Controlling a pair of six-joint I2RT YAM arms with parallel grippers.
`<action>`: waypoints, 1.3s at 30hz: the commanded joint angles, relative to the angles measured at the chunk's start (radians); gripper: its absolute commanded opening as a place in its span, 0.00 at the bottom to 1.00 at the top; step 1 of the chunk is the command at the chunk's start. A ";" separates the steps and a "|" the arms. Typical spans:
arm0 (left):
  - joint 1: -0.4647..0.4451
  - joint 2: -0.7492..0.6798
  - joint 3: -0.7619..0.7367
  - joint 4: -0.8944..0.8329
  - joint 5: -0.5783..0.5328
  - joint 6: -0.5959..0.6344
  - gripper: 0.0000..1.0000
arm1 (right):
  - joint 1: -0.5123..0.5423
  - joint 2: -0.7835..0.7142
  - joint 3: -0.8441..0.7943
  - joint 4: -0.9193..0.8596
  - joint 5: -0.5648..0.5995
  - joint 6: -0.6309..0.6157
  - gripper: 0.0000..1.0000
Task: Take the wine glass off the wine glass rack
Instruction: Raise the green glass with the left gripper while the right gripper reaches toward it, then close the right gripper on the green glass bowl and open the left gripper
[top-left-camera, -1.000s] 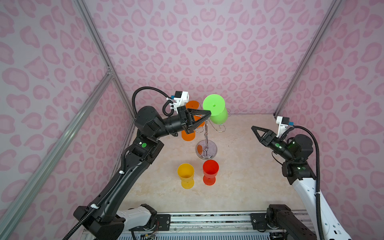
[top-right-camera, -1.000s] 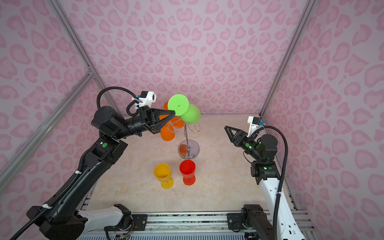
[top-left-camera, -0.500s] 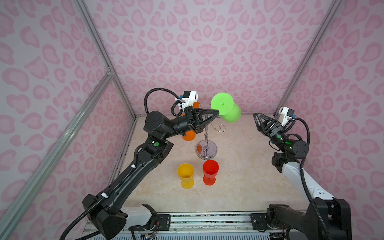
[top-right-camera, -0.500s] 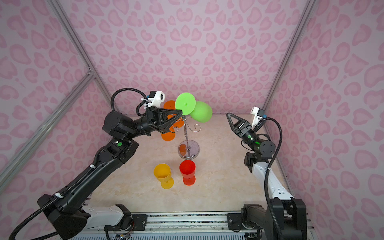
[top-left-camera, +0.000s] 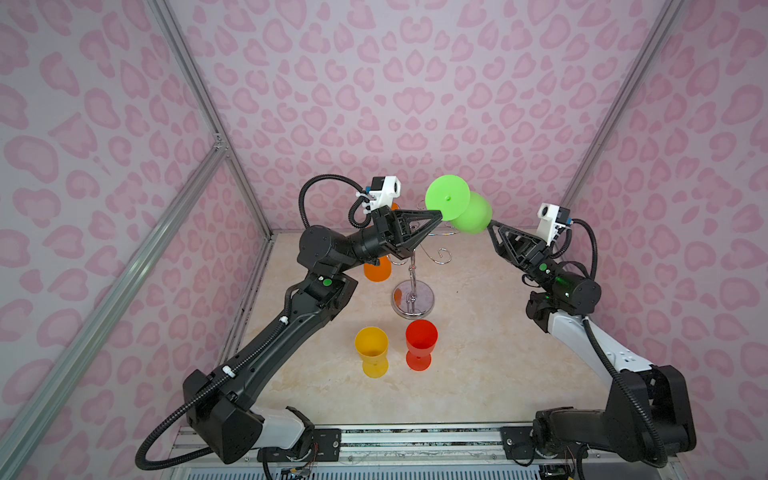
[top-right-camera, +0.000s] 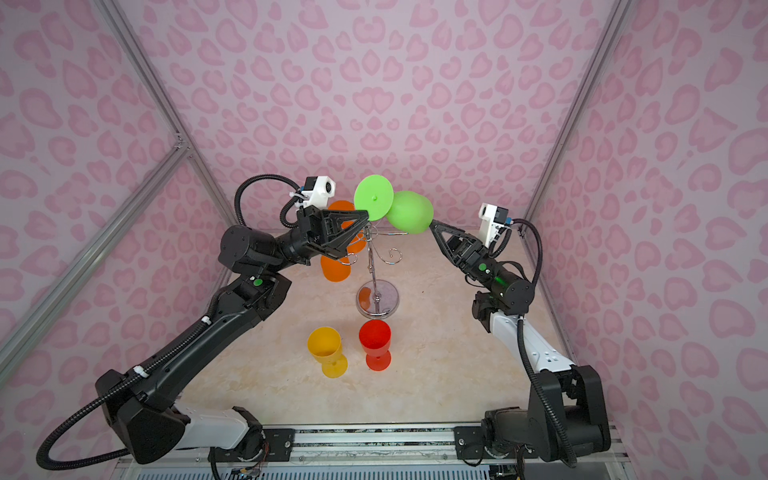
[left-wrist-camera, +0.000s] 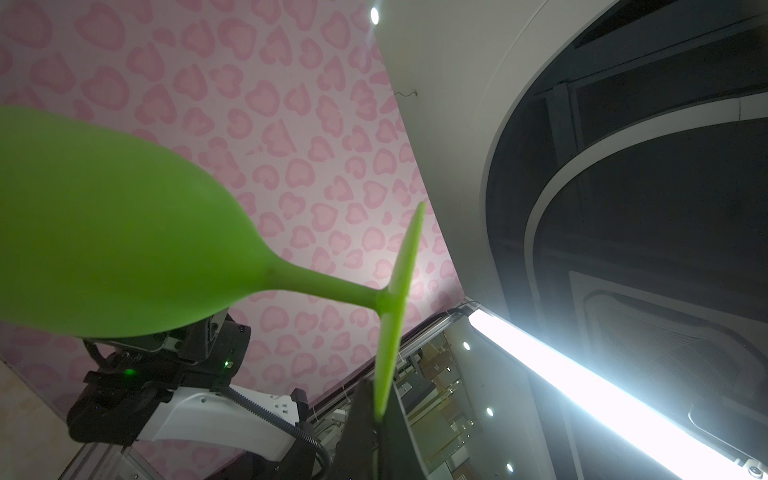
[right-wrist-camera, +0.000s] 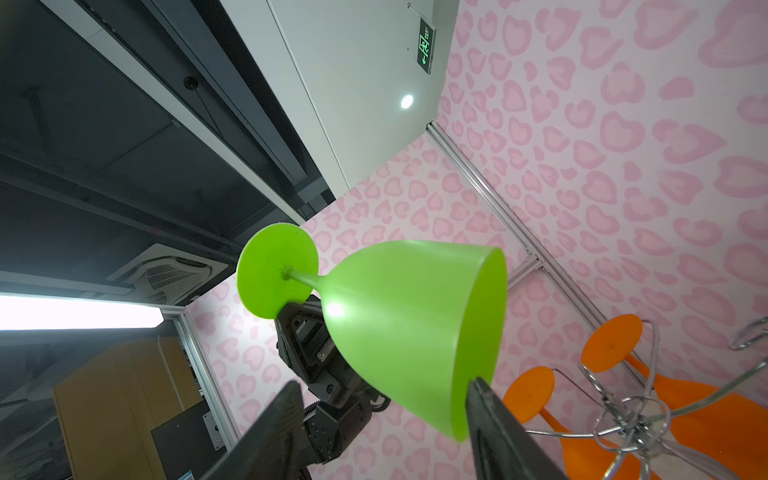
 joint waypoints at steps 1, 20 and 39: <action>-0.002 0.016 0.013 0.099 -0.005 -0.026 0.02 | 0.010 0.011 0.009 0.039 -0.012 -0.007 0.63; -0.003 0.077 0.021 0.207 -0.011 -0.115 0.02 | 0.055 0.017 0.043 0.039 -0.046 -0.078 0.47; -0.003 0.085 0.003 0.291 -0.026 -0.160 0.04 | 0.066 -0.095 -0.045 0.039 0.002 -0.205 0.14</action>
